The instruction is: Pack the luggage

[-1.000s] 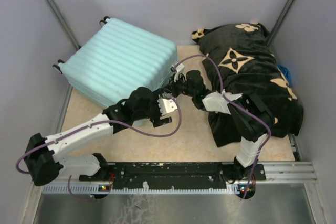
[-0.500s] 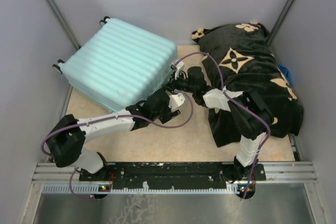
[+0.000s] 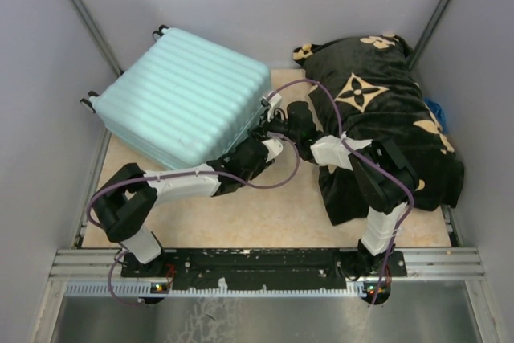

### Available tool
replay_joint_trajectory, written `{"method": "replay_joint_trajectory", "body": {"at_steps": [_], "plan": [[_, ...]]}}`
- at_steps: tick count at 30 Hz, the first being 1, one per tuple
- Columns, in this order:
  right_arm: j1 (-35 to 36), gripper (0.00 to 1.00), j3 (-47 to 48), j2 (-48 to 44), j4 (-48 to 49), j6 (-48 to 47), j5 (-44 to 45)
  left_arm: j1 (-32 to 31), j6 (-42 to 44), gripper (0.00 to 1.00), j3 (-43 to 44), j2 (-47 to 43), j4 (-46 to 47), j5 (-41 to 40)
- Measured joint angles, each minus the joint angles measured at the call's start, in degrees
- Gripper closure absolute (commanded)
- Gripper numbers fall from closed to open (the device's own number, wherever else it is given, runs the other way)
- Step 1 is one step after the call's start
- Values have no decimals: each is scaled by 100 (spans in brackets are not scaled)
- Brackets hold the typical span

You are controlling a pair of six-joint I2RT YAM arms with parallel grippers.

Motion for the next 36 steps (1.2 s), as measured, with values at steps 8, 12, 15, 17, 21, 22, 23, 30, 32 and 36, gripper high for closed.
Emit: {"method": "replay_joint_trajectory", "body": {"at_steps": [8,12,15,17,21,22,23,30,32,36], "plan": [[-35,100,2,-2,-39,-129,-17,330,-129,75,2,-271,-179,610],[-140,100,2,-26,-74,-221,-72,404,122,89,-188,-433,-33,922],[-319,100,-35,-90,-74,-363,-46,407,295,98,-343,-566,31,1060],[-446,100,-131,-184,-66,-479,28,393,404,100,-514,-734,35,1158],[-699,100,-328,-409,-39,-678,122,315,669,100,-841,-1080,17,1340],[-743,100,-400,-455,-31,-726,127,291,774,100,-933,-1185,7,1405],[-787,100,-472,-501,-11,-765,129,269,883,100,-1019,-1285,-7,1475],[-1060,100,-977,-990,15,-994,114,203,1740,100,-1419,-1932,-396,2063],[-1126,100,-1121,-1132,-7,-1067,66,201,1989,100,-1517,-2109,-518,2223],[-1327,100,-1445,-1506,-131,-1233,-184,201,2470,100,-1725,-2505,-802,2544]]}}
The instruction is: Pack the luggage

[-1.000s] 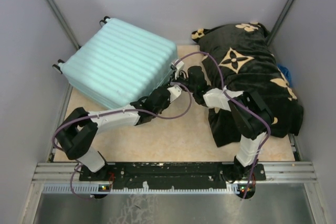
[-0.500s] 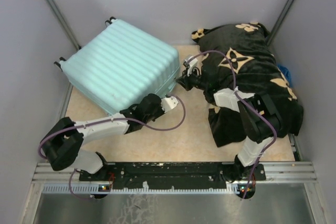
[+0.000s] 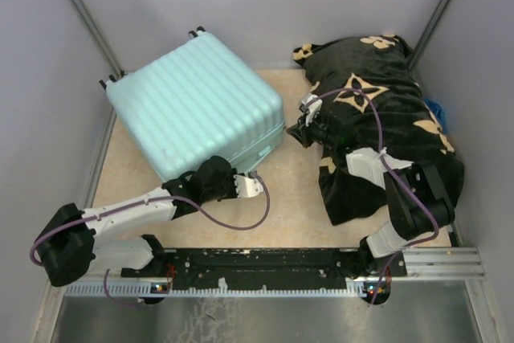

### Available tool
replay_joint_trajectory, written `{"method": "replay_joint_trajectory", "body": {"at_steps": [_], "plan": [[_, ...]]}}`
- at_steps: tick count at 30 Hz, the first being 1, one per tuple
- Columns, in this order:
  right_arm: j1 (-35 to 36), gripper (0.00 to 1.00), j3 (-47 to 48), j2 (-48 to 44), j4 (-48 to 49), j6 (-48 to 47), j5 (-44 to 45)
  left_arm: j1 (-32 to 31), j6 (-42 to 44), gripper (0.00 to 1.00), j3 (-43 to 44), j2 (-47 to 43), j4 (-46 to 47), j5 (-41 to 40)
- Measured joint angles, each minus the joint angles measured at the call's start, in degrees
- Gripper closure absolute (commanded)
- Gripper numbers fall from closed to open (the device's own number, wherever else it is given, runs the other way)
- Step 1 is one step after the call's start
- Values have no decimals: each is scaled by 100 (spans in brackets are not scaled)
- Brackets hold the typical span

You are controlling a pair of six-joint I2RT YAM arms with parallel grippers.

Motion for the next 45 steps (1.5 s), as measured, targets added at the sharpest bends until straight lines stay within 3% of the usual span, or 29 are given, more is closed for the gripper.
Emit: {"method": "replay_joint_trajectory", "body": {"at_steps": [8,15,23,32,34,38,39,45], "plan": [[-372,100,-68,-129,-144,-295,-544,2,577,100,-170,-472,-501,428],[-498,100,745,717,-33,-352,-968,2,802,100,-177,-496,-566,481],[-511,100,1685,1676,190,-136,-1556,2,844,100,-177,-490,-579,509],[-476,100,1781,1805,234,129,-1764,4,697,100,-96,-463,-651,483],[-476,94,1784,1805,234,146,-1764,7,612,99,-7,-420,-754,472],[-483,63,1812,1805,236,151,-1676,7,487,55,149,-352,-944,402],[-490,59,1821,1805,254,164,-1624,7,507,46,229,-341,-1078,358],[-610,45,1919,1788,385,149,-1340,-144,356,16,516,-337,-1882,343]]}}
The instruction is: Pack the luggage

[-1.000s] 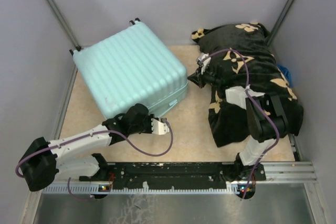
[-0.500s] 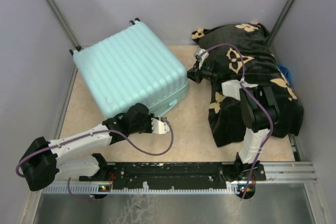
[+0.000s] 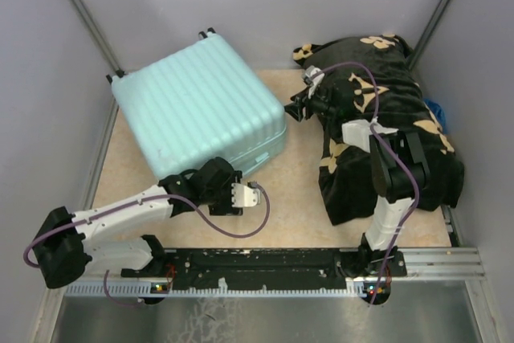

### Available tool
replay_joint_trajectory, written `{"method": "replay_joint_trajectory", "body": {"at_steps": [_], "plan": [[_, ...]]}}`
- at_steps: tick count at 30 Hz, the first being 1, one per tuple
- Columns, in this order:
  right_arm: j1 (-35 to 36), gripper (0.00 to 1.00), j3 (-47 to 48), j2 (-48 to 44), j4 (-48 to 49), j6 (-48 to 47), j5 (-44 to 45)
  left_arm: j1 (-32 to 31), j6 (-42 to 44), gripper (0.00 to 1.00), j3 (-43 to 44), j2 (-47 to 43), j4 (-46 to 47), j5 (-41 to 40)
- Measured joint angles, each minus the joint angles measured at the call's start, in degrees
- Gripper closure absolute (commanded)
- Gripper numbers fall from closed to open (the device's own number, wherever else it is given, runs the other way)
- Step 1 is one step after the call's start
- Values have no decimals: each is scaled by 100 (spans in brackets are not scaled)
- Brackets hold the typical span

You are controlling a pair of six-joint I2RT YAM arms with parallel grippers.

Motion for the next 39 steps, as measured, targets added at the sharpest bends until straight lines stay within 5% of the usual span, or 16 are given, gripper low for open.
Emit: {"method": "replay_joint_trajectory", "body": {"at_steps": [5,16,23,30,39], "plan": [[-140,35,46,-149,7,-11,131,-48,-131,1,415,-157,-627,61],[-184,2,892,-186,-732,-142,365,291,-793,0,2345,-466,-527,120],[-175,1,2002,234,-1158,57,459,3086,-2055,0,3305,-332,-476,815],[-13,1,2546,800,-1845,-31,754,5416,-3727,0,3368,-459,-435,1818],[448,1,2815,1115,-2553,-452,920,7604,-4966,0,3025,-422,-459,2785]]}}
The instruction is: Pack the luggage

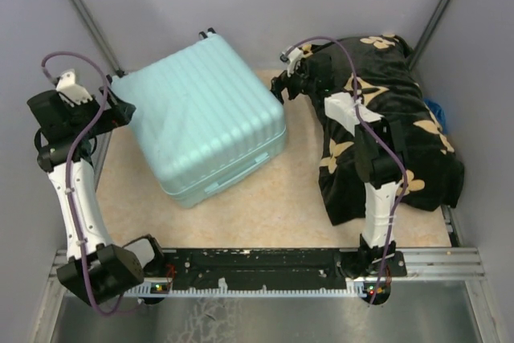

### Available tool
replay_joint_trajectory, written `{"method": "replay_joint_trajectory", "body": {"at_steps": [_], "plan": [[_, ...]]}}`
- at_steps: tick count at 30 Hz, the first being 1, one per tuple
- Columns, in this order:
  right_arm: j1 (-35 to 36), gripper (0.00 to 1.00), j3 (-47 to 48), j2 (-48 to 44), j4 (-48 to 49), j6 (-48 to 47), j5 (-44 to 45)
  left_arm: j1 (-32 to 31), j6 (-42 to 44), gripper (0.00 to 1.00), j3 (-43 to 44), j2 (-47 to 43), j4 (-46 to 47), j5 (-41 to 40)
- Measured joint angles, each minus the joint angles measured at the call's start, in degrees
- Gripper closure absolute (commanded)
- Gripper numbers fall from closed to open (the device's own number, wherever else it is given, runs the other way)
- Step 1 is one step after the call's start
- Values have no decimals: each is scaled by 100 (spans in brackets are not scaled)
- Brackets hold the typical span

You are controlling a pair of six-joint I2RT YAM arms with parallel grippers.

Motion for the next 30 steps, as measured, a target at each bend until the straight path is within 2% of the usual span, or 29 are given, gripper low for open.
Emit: {"method": "replay_joint_trajectory", "body": {"at_steps": [3,9,12,15,21,30], "plan": [[79,1,-2,-2,-33,-122,-48,313,-118,0,-87,243,28,306],[55,1,-448,-201,120,-306,-271,315,-251,5,-339,1158,457,1250],[55,1,-831,-446,234,-439,-273,304,-205,5,-94,1698,490,1545],[55,1,-1261,-782,363,-636,-201,48,-26,6,184,1996,551,1447],[-22,1,-2232,-1690,249,-990,-2,-905,393,7,450,2424,1224,743],[-192,1,-3185,-2944,-540,-1513,219,-1766,323,9,68,2481,2404,234]]}}
